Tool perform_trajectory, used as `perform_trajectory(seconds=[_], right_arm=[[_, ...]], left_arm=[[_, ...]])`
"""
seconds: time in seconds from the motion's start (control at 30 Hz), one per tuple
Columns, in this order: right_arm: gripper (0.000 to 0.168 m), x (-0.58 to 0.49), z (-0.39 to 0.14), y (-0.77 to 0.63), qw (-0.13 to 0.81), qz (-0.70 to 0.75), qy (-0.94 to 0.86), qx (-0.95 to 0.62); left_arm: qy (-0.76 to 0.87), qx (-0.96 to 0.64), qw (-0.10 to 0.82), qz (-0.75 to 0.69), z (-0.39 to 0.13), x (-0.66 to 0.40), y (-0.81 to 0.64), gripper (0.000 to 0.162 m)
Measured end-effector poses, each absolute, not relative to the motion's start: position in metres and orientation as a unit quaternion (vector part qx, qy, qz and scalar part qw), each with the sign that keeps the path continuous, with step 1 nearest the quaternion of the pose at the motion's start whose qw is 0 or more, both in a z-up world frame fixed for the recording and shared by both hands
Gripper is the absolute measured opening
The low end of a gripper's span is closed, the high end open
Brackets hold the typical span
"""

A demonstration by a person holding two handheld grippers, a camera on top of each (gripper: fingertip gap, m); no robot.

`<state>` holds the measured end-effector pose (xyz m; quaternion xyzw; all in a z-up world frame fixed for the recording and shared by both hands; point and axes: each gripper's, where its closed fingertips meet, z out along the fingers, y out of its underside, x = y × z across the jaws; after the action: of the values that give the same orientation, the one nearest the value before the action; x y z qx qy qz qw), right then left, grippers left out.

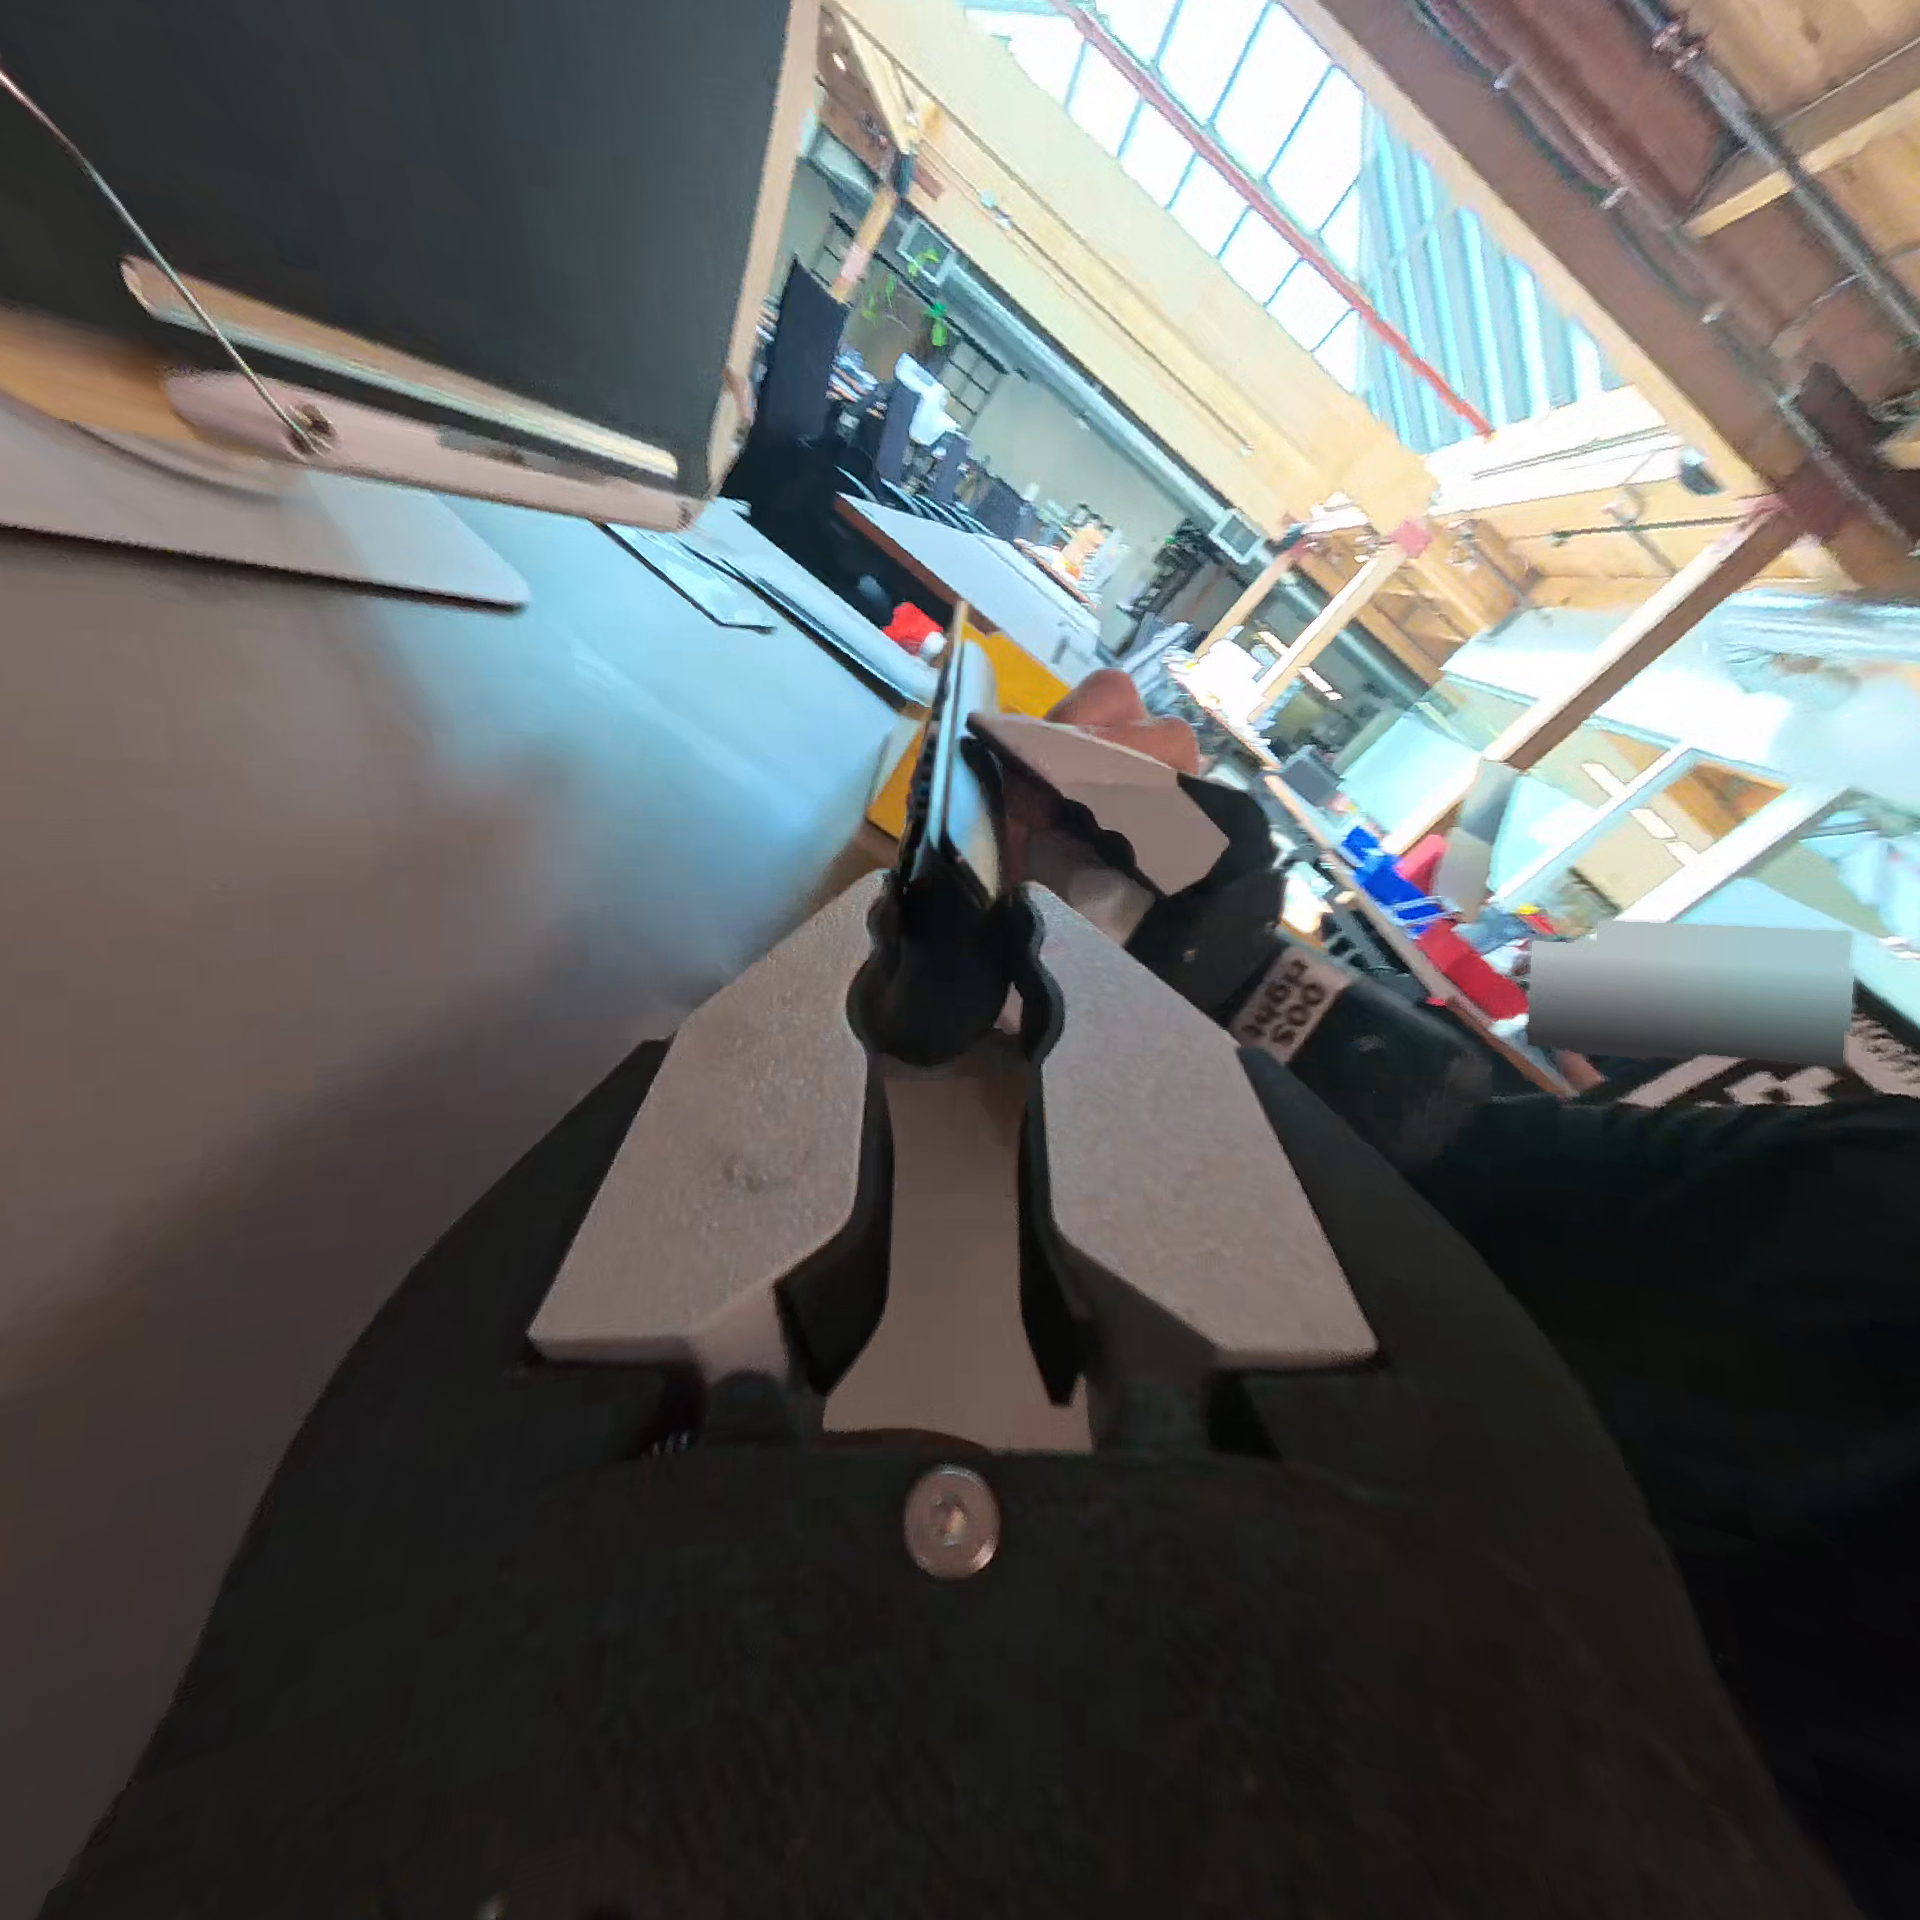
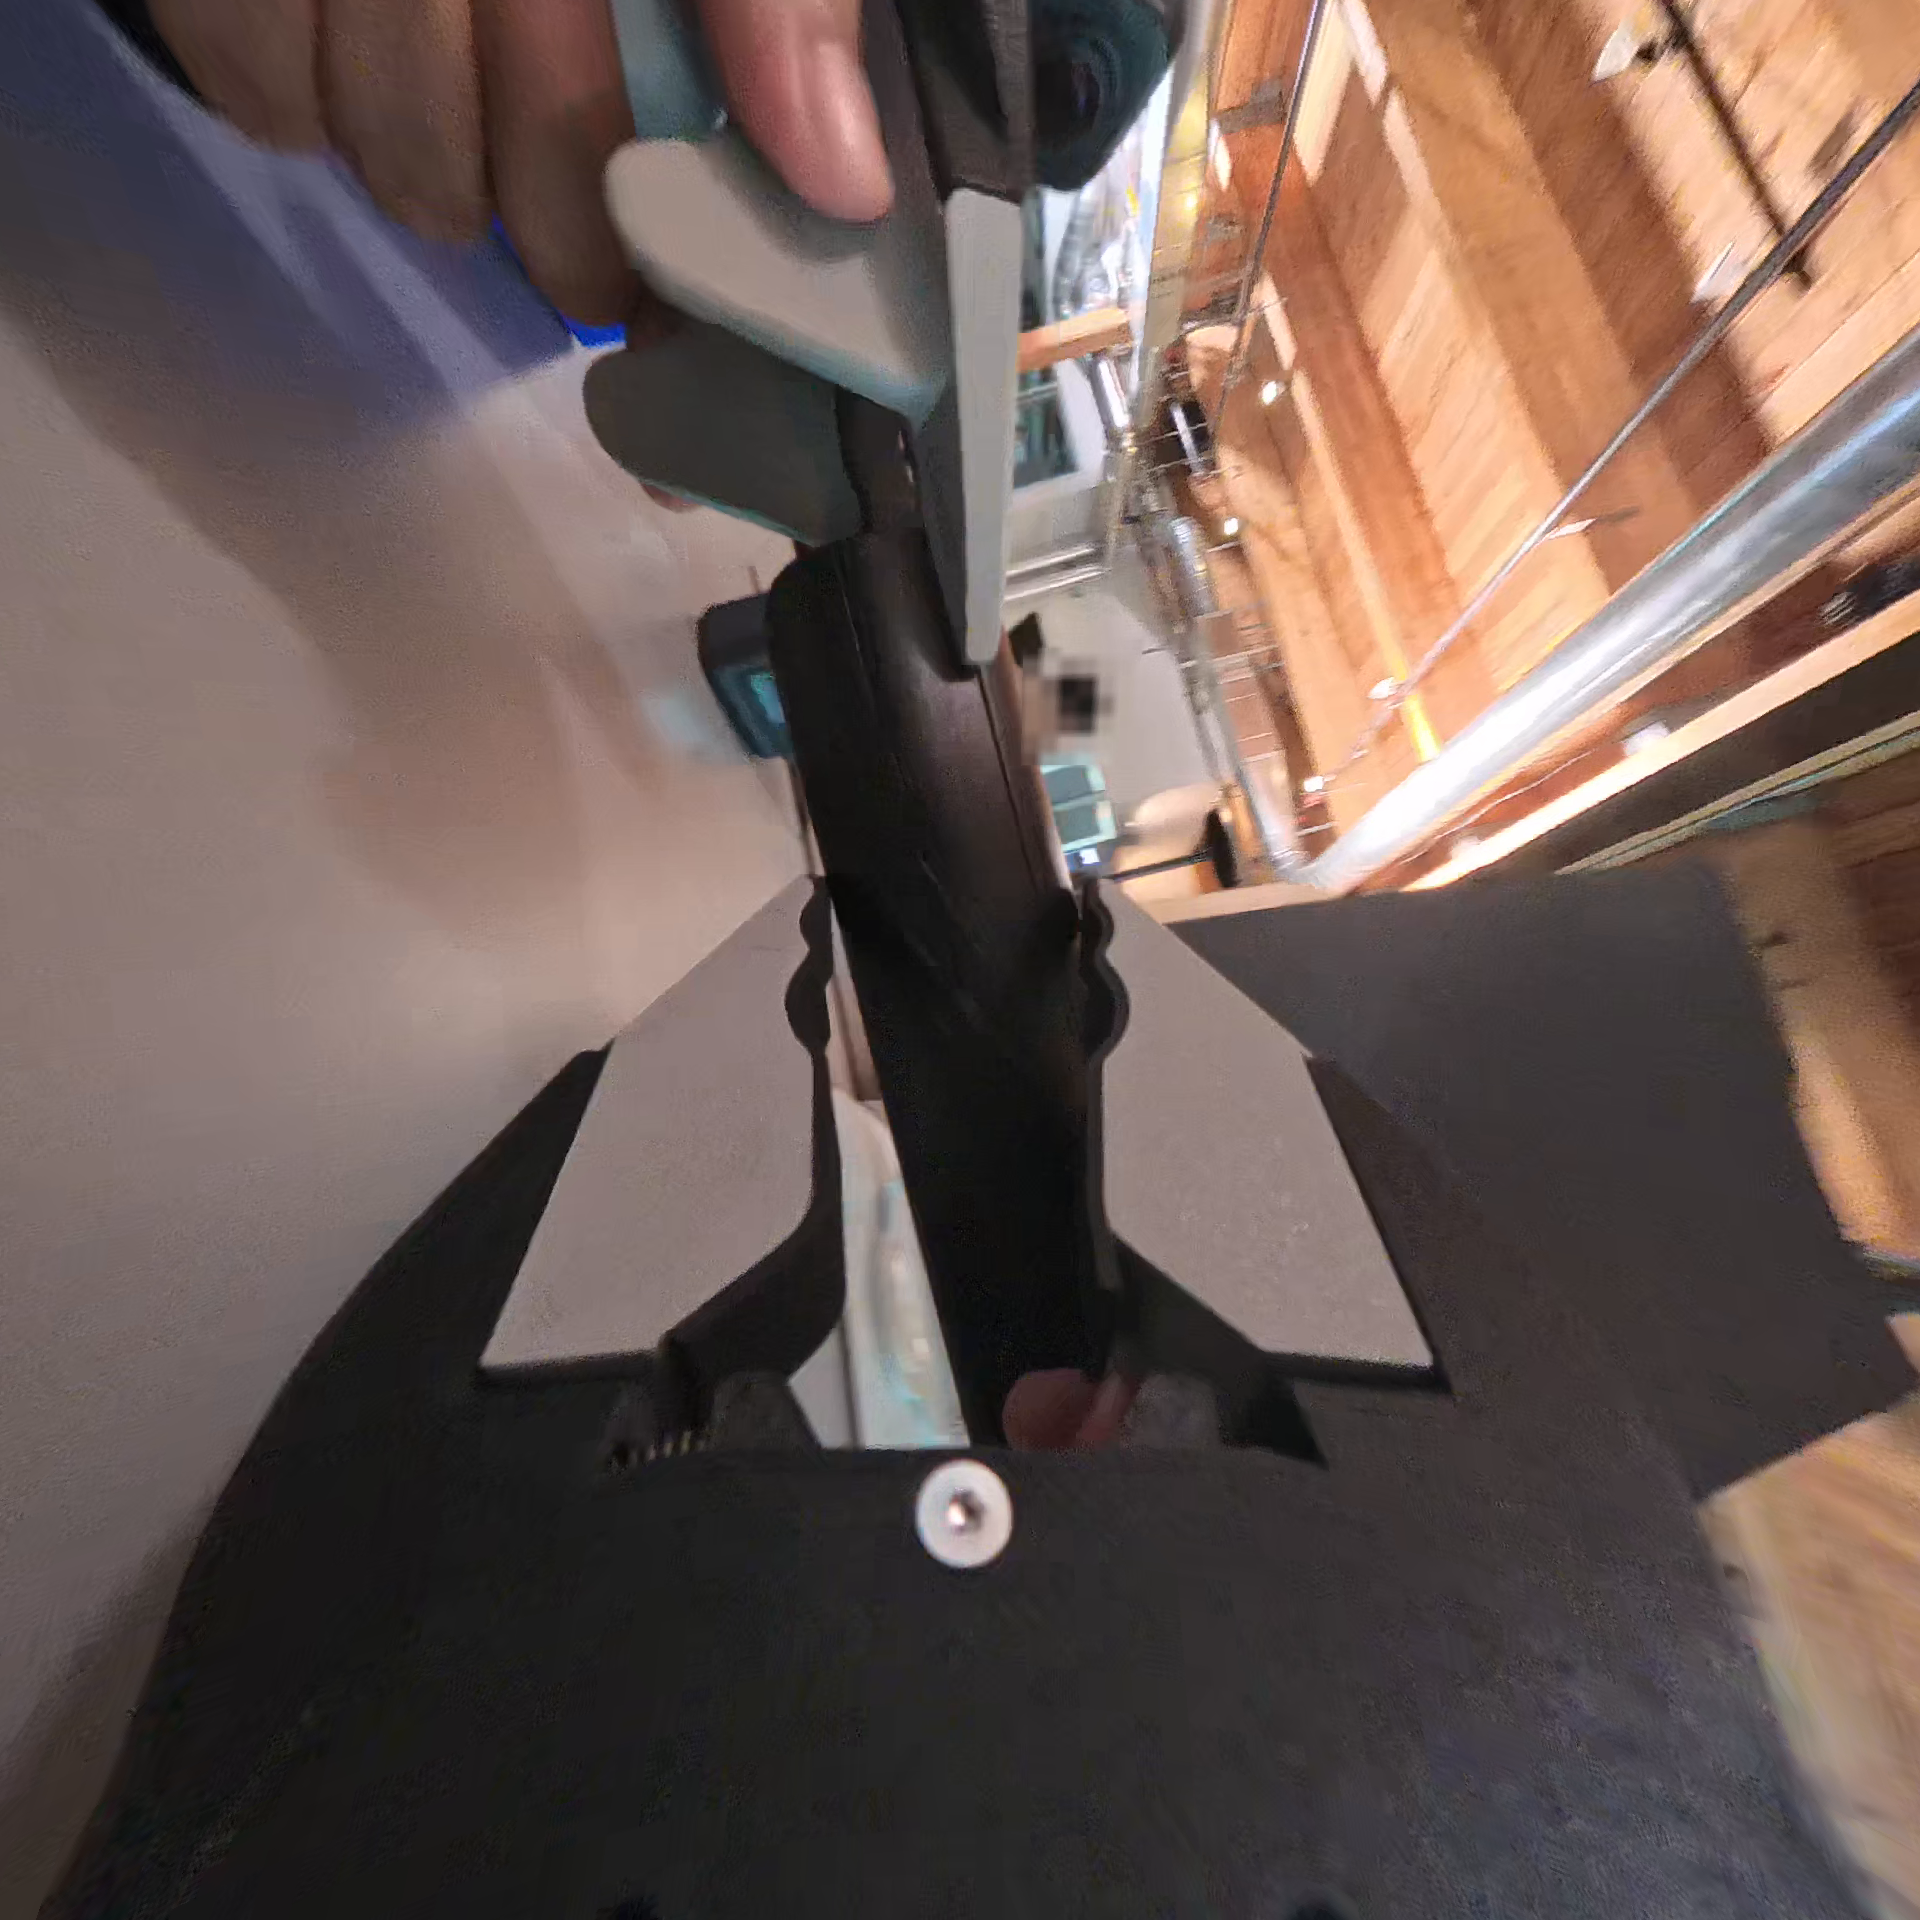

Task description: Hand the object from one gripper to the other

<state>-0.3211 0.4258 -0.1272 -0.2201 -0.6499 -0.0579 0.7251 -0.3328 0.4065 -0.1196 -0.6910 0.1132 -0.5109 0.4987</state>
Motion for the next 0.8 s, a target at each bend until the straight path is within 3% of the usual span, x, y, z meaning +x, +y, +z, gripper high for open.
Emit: perform_trajectory(seconds=[0.27,0.53,0.8], right_arm=[[0.046,-0.324,-0.133,0.431,0.709,0.03,-0.638,-0.3],[0.032,-0.317,-0.116,0.42,0.689,0.17,-0.613,-0.349],[0.039,-0.325,-0.129,0.415,0.658,0.189,-0.624,-0.376]], left_arm=[[0.139,-0.694,0.564,-0.425,-0.109,-0.337,0.41,0.017],[0.234,-0.7,0.65,-0.18,-0.102,-0.352,0.411,0.016],[0.253,-0.686,0.66,-0.174,-0.095,-0.335,0.406,0.016]])
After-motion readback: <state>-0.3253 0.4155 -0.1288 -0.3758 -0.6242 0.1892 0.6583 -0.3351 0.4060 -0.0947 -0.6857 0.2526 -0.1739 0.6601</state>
